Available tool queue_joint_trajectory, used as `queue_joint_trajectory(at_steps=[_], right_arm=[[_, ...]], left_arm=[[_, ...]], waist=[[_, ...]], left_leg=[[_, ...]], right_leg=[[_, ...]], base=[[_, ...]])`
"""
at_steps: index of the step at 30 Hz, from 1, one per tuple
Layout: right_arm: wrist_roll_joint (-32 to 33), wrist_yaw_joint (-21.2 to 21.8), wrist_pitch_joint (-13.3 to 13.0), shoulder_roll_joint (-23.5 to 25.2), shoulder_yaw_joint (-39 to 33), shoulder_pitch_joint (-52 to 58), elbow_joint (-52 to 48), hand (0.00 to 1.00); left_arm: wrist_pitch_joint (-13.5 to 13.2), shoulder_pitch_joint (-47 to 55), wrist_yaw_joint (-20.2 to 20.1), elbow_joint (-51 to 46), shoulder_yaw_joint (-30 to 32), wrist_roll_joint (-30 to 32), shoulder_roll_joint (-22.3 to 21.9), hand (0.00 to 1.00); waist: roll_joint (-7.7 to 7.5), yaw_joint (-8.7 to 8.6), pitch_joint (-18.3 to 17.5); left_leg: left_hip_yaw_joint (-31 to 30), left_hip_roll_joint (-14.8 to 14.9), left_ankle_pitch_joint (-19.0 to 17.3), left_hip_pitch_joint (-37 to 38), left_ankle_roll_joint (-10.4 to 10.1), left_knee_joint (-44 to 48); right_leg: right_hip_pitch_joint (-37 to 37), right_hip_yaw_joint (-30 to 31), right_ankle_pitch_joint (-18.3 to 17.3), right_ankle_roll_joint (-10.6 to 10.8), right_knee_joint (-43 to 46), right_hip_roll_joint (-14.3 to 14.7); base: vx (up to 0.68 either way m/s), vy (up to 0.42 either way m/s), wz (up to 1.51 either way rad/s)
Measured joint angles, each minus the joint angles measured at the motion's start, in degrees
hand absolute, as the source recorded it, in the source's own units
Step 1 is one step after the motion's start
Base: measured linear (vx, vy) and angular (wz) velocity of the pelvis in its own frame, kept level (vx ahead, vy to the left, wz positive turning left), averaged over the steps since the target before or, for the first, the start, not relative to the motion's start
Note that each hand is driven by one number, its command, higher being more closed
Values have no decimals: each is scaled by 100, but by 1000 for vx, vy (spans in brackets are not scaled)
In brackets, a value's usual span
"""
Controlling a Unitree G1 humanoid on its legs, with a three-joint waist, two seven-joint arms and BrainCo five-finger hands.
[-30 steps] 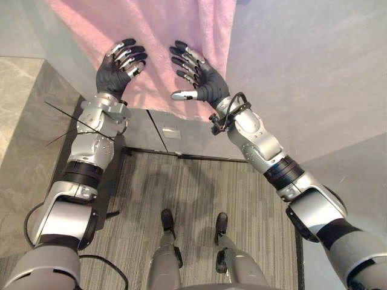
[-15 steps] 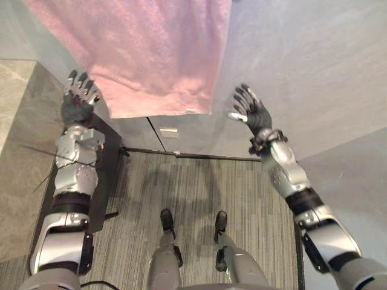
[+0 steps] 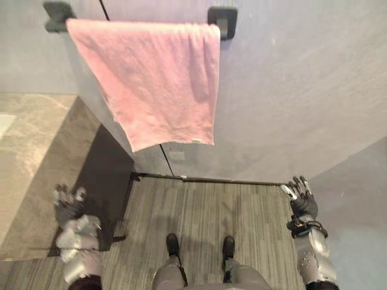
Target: Organize washtable
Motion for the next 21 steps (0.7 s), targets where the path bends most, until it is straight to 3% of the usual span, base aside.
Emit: queue_joint_trajectory(at_steps=[7, 11, 13, 14, 15, 16, 17, 18, 19, 21], right_arm=[[-12, -205, -32, 578, 365, 412, 451, 0], [-37, -196, -2, 607, 682, 508, 854, 0], [-143, -187, 13, 629, 776, 582, 955, 0], [-164, -187, 16, 671, 859, 611, 1079, 0], [-178, -188, 17, 685, 915, 657, 1183, 0], [-182, -185, 29, 596, 999, 666, 1267, 0], [-190, -184, 34, 602, 1090, 719, 1334, 0], [-192, -179, 39, 610, 1148, 731, 1356, 0], [-212, -175, 44, 645, 1222, 792, 1373, 0], [-254, -177, 34, 650, 1217, 800, 1379, 0]], left_arm=[[319, 989, -134, 35, -1532, 485, -980, 0], [362, 1017, -143, 424, -2035, 653, -1097, 0], [415, 1015, -139, 477, -2273, 663, -1108, 0], [438, 1002, -134, 515, -2335, 667, -1093, 0], [452, 983, -132, 607, -2371, 670, -1097, 0], [474, 1024, -126, 701, -2413, 670, -1114, 0], [496, 1107, -110, 719, -2455, 696, -1108, 0], [496, 1106, -108, 715, -2458, 711, -1072, 0], [494, 1138, -89, 660, -2462, 766, -978, 0], [499, 1167, -14, 597, -2463, 766, -940, 0]], waist=[[29, 4, -237], [-1, -2, -289], [-34, -16, -301], [-148, -58, -296], [-218, -61, -298], [-83, -48, -368], [42, -126, -373], [40, -159, -372], [-58, -191, -416], [-188, -214, -449]], left_leg=[[24, -191, -109, 403, 88, -1], [17, -301, -154, 559, 121, -2], [17, -394, -263, 548, 5, -3], [27, -485, -342, 552, -44, 0], [14, -580, -280, 573, 68, 113], [45, -551, -361, 667, 187, 57], [68, -507, -376, 649, 200, 2], [37, -493, -377, 651, 199, 2], [6, -546, -377, 659, 198, 2], [20, -627, -386, 653, 186, 3]], right_leg=[[413, 30, -120, 164, 1, -187], [581, 86, -197, 271, 1, -281], [573, 113, -232, 321, 0, -376], [547, 148, -253, 345, -23, -482], [514, 181, -268, 366, -23, -583], [583, 262, -306, 444, -22, -507], [607, 286, -324, 344, 50, -453], [599, 282, -336, 303, 172, -418], [608, 296, -556, 212, 404, -384], [557, 393, -619, 296, 342, -463]], base=[[-26, 23, 4], [-24, 33, 4], [-5, 52, 8], [11, 56, 3], [61, 57, -19], [28, 44, -22], [14, 36, -16], [-10, 44, 14], [60, 52, 20], [53, 47, 3]])
